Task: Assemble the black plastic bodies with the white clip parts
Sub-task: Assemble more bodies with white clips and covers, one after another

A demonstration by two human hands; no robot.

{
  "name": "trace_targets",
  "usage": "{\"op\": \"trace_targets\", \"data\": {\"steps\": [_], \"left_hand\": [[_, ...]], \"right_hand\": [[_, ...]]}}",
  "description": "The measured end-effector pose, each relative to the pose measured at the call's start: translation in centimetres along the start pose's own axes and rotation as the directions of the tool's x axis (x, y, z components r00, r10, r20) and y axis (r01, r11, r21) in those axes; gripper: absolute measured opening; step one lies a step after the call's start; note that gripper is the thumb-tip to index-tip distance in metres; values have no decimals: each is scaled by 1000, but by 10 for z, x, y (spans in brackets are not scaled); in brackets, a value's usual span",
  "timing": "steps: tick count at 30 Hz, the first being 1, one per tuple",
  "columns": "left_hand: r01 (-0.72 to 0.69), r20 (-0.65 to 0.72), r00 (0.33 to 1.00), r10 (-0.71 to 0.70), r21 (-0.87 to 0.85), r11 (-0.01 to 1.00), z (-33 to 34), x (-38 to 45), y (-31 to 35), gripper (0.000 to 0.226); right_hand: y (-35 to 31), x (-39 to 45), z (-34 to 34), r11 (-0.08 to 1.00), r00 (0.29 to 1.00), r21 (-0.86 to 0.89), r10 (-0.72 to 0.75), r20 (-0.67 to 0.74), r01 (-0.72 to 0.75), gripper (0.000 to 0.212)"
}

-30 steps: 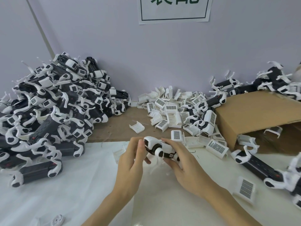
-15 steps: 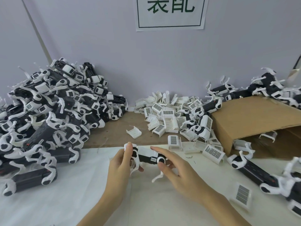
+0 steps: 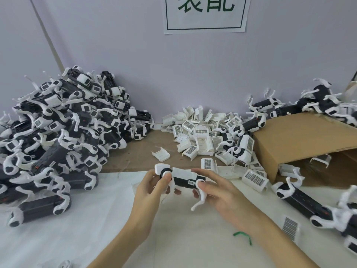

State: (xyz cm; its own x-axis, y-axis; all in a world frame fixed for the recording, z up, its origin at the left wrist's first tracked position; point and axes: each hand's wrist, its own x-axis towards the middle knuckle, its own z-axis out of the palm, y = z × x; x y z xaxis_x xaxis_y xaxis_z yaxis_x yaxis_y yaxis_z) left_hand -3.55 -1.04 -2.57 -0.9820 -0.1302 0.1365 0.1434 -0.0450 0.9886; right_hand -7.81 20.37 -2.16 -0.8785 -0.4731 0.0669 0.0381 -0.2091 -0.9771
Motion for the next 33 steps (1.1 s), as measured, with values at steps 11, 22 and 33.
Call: {"op": "trace_targets", "data": {"steps": [11, 22, 33], "left_hand": [[-461, 79, 863, 498, 524, 716, 5, -9, 0, 54], [-200, -73, 974, 213, 146, 969, 5, -4, 0, 32], [59, 10, 998, -59, -279, 958, -6, 9, -11, 43]], "right_hand": [[7, -5, 2, 875, 983, -447, -149, 110, 183, 63], [2, -7, 3, 922, 994, -372, -91, 59, 107, 47], [-15, -7, 6, 910, 999, -413, -51, 3, 48, 41]]}}
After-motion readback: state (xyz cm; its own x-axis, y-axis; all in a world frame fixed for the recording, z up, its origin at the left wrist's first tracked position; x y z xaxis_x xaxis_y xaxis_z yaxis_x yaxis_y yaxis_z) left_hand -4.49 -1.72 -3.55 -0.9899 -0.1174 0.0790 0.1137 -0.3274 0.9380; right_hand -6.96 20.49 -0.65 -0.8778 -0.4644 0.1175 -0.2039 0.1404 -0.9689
